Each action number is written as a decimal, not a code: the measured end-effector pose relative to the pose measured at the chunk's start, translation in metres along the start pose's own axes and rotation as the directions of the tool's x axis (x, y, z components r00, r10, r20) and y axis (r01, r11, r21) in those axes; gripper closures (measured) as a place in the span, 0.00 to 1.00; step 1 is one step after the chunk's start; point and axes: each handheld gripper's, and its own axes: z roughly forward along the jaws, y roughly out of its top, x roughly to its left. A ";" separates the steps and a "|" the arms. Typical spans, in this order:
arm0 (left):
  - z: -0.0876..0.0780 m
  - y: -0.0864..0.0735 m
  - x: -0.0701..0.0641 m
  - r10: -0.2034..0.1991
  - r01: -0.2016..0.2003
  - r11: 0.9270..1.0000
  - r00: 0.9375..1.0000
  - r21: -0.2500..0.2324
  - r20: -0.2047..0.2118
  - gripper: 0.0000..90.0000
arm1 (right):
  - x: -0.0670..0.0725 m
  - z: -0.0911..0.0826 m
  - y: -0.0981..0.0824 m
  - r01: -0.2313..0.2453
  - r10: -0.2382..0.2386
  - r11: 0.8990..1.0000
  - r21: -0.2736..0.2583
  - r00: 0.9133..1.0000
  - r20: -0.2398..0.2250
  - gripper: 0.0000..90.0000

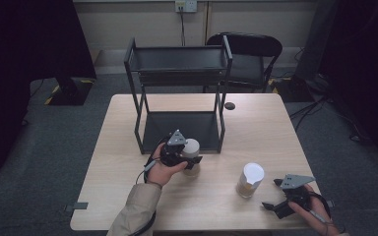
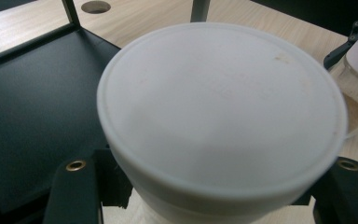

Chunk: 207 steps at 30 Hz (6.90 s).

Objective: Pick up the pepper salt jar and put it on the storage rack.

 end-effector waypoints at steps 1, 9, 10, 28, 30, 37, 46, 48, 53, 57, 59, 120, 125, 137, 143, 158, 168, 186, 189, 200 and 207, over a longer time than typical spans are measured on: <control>-0.001 0.003 0.001 -0.003 0.003 1.000 1.000 -0.003 -0.002 0.39 | 0.000 0.000 0.000 0.000 0.000 1.000 0.000 1.000 0.000 0.00; -0.007 0.014 0.006 -0.016 0.016 1.000 1.000 -0.014 -0.014 0.39 | 0.000 0.000 0.000 0.000 0.000 1.000 0.000 1.000 0.000 0.00; -0.008 0.017 0.007 -0.019 0.018 1.000 1.000 -0.014 -0.019 0.39 | 0.000 0.000 0.000 0.000 0.000 1.000 0.000 1.000 0.000 0.00; -0.021 0.040 0.017 -0.034 0.033 0.999 0.997 -0.028 -0.062 0.39 | 0.000 0.000 0.000 0.000 0.000 1.000 0.000 1.000 0.000 0.00; -0.023 0.044 0.019 -0.037 0.035 0.999 0.997 -0.027 -0.061 0.39 | 0.000 0.000 0.000 0.000 0.000 1.000 0.000 1.000 0.000 0.00; -0.030 0.055 0.022 -0.050 0.049 0.999 0.996 -0.025 -0.076 0.39 | 0.000 0.000 0.000 0.000 0.000 1.000 0.000 1.000 0.000 0.00; -0.041 0.071 0.027 -0.064 0.061 0.997 0.994 -0.038 -0.087 0.38 | 0.000 0.000 0.000 0.000 0.000 1.000 0.000 1.000 0.000 0.00; -0.043 0.074 0.028 -0.074 0.071 0.996 0.993 -0.046 -0.088 0.38 | 0.000 0.000 0.000 0.000 0.000 1.000 0.000 1.000 0.000 0.00; -0.048 0.081 0.028 -0.071 0.066 0.996 0.992 -0.054 -0.100 0.39 | 0.000 0.000 0.000 0.000 0.000 1.000 0.000 1.000 0.000 0.00; -0.050 0.086 0.028 -0.067 0.061 0.997 0.992 -0.055 -0.107 0.38 | 0.000 0.000 0.000 0.000 0.000 1.000 0.000 1.000 0.000 0.00; -0.051 0.089 0.029 -0.068 0.062 0.996 0.992 -0.056 -0.108 0.38 | 0.000 0.000 0.000 0.000 0.000 1.000 0.000 1.000 0.000 0.00; -0.113 0.199 0.030 -0.056 0.048 0.997 0.991 -0.068 -0.121 0.38 | 0.000 0.000 0.000 0.000 0.000 1.000 0.000 1.000 0.000 0.00; -0.119 0.207 0.029 -0.055 0.045 0.996 0.990 -0.078 -0.131 0.38 | 0.000 0.000 0.000 0.001 -0.001 1.000 0.000 1.000 0.000 0.00; -0.131 0.225 0.028 -0.054 0.044 0.996 0.988 -0.073 -0.146 0.38 | 0.000 0.000 0.000 0.001 -0.001 1.000 0.000 1.000 0.000 0.00; -0.137 0.232 0.030 -0.060 0.049 0.996 0.985 -0.072 -0.160 0.38 | 0.000 0.000 0.000 0.001 -0.001 1.000 0.000 1.000 0.000 0.00; -0.151 0.253 0.037 -0.071 0.056 0.994 0.983 -0.090 -0.172 0.38 | 0.000 0.000 0.000 0.001 -0.001 1.000 0.000 1.000 0.000 0.00; -0.151 0.264 0.043 -0.075 0.056 0.994 0.978 -0.097 -0.196 0.38 | 0.000 0.000 0.000 0.001 -0.001 1.000 0.000 1.000 0.000 0.00; -0.137 0.281 0.069 -0.075 0.052 0.993 0.972 -0.111 -0.221 0.38 | 0.000 0.001 0.001 0.000 0.000 1.000 0.000 1.000 0.000 0.00; -0.132 0.284 0.073 -0.073 0.053 0.994 0.971 -0.097 -0.226 0.38 | 0.000 0.001 0.001 0.000 0.000 1.000 -0.001 1.000 0.000 0.00; -0.121 0.285 0.080 -0.075 0.051 0.993 0.968 -0.106 -0.240 0.38 | 0.000 0.001 0.001 0.000 0.000 1.000 -0.001 1.000 0.001 0.00; -0.117 0.284 0.078 -0.064 0.039 0.994 0.964 -0.101 -0.257 0.38 | 0.000 0.001 0.001 0.000 0.000 1.000 -0.001 1.000 0.001 0.00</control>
